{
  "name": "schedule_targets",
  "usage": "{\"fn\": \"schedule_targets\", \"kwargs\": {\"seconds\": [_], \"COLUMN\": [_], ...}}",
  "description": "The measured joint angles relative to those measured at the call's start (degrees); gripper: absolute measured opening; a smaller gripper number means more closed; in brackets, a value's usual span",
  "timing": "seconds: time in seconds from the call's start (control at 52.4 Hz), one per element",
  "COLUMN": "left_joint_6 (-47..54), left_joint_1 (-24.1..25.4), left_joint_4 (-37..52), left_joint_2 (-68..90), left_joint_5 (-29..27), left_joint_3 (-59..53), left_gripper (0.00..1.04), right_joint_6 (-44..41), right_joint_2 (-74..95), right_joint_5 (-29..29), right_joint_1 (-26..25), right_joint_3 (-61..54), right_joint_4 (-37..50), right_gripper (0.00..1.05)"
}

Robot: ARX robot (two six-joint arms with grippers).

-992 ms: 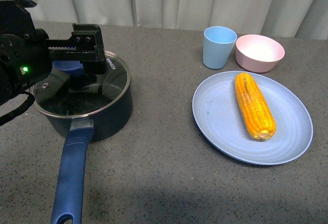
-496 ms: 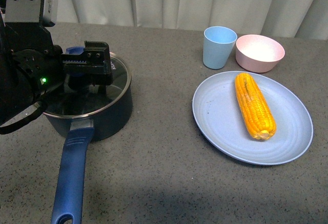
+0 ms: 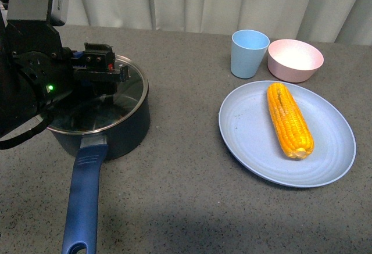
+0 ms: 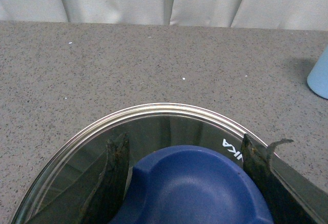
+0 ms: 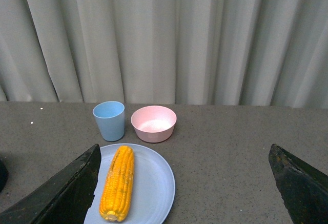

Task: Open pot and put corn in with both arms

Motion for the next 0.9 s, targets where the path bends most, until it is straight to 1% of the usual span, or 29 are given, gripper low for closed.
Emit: {"fn": "schedule_targets", "kwargs": {"seconds": [0.134,0.267,0.439,0.477,0.63,0.649,0.725,0.801,0.897], "left_joint_6": [-0.11,-0.52,-0.07,0.31,-0.28,-1.05,-2.32,-4.00,-5.27], "left_joint_1": [0.17,2.14,8.55,11.26,19.02,20.57,23.80,25.70,25.97], "left_joint_4": [-1.57,-1.81,2.34,3.78,5.44,4.76,5.25,6.19,6.10], "left_joint_2": [-4.61,-9.03,-8.94,-7.74,-3.37,-2.43,0.61,4.11,7.21], "left_joint_5": [0.35,1.84,4.98,5.73,5.27,5.01,3.54,2.21,1.51], "left_joint_3": [-1.11,-1.27,-1.86,-1.88,-1.03,-0.37,1.42,3.17,4.55], "left_gripper": [0.60,0.60,0.60,0.60,0.60,0.60,0.60,0.60,0.60], "right_joint_6": [0.00,0.00,0.00,0.00,0.00,0.00,0.00,0.00,0.00], "right_joint_2": [0.00,0.00,0.00,0.00,0.00,0.00,0.00,0.00,0.00], "right_joint_5": [0.00,0.00,0.02,0.00,0.00,0.00,0.02,0.00,0.00], "right_joint_1": [0.00,0.00,0.00,0.00,0.00,0.00,0.00,0.00,0.00], "right_joint_3": [0.00,0.00,0.00,0.00,0.00,0.00,0.00,0.00,0.00], "right_joint_4": [0.00,0.00,0.00,0.00,0.00,0.00,0.00,0.00,0.00], "right_gripper": [0.96,0.96,0.96,0.96,0.96,0.96,0.96,0.96,0.96]}}
